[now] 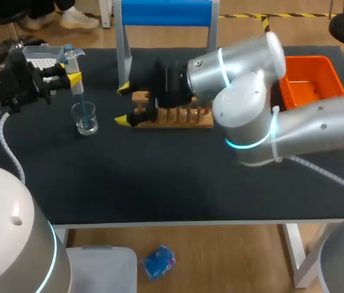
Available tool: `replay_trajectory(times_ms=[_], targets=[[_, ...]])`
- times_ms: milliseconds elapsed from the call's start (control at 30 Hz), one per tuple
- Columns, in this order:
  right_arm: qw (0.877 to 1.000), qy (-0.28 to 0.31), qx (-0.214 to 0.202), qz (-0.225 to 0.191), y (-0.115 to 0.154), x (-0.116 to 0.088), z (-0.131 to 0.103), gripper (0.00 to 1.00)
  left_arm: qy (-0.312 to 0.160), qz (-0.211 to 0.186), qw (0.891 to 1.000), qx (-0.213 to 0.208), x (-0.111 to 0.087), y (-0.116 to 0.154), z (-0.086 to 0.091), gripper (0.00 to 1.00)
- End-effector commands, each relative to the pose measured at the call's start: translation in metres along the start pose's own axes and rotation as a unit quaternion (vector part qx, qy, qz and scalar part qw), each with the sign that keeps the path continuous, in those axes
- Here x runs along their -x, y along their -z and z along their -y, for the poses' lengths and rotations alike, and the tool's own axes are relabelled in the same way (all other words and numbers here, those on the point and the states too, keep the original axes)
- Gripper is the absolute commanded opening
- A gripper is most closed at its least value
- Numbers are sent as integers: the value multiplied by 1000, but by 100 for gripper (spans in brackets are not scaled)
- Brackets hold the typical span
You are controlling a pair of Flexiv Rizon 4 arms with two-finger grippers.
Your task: Invert the test tube, pick up the pipette, mount the tip to pipette, aspirate from beaker and dispense into the tube, eject the tip, return the pipette, and cap with the stopper.
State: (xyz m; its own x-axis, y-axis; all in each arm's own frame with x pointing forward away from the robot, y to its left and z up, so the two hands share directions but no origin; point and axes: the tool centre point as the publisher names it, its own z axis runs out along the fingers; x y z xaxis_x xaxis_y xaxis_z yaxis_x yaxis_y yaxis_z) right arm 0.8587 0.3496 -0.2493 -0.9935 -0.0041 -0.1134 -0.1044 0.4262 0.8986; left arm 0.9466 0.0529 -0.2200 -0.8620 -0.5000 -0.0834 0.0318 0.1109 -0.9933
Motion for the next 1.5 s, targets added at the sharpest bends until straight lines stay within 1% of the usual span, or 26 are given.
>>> replay_trajectory(times_ms=[33, 167, 367, 433, 467, 500, 533, 1133, 1300, 1400, 1433, 1500], targets=[[998, 8, -2, -58, 35, 9, -18, 100, -1, 1, 1000, -1, 0, 0, 0, 0], [997, 24, -6, -67, 40, 18, -34, 100, -1, 1, 1000, -1, 0, 0, 0, 0], [995, 55, 2, -78, 43, 32, -63, 100, -1, 1, 1000, -1, 0, 0, 0, 0], [994, 63, 9, -84, 44, 37, -74, 100, -1, 1, 1000, -1, 0, 0, 0, 0], [994, 68, 6, -91, 43, 39, -78, 100, -1, 1, 1000, -1, 0, 0, 0, 0], [994, 68, 3, -88, 43, 40, -82, 100, -1, 1, 1000, -1, 0, 0, 0, 0], [995, 69, -1, -75, 44, 40, -86, 100, -1, 1, 1000, -1, 0, 0, 0, 0], [995, 69, -1, -75, 44, 40, -86, 100, -1, 1, 1000, -1, 0, 0, 0, 0], [995, 57, 21, -76, 35, 53, -95, 100, -1, 1, 1000, -1, 0, 0, 0, 0], [995, 52, 24, -83, 28, 59, -101, 100, -1, 1, 1000, -1, 0, 0, 0, 0], [995, 51, 26, -85, 27, 59, -102, 97, -1, 1, 1000, -1, 0, 0, 0, 0], [995, 50, 30, -87, 22, 62, -107, 39, -1, 1, 1000, -1, 0, 0, 0, 0]])
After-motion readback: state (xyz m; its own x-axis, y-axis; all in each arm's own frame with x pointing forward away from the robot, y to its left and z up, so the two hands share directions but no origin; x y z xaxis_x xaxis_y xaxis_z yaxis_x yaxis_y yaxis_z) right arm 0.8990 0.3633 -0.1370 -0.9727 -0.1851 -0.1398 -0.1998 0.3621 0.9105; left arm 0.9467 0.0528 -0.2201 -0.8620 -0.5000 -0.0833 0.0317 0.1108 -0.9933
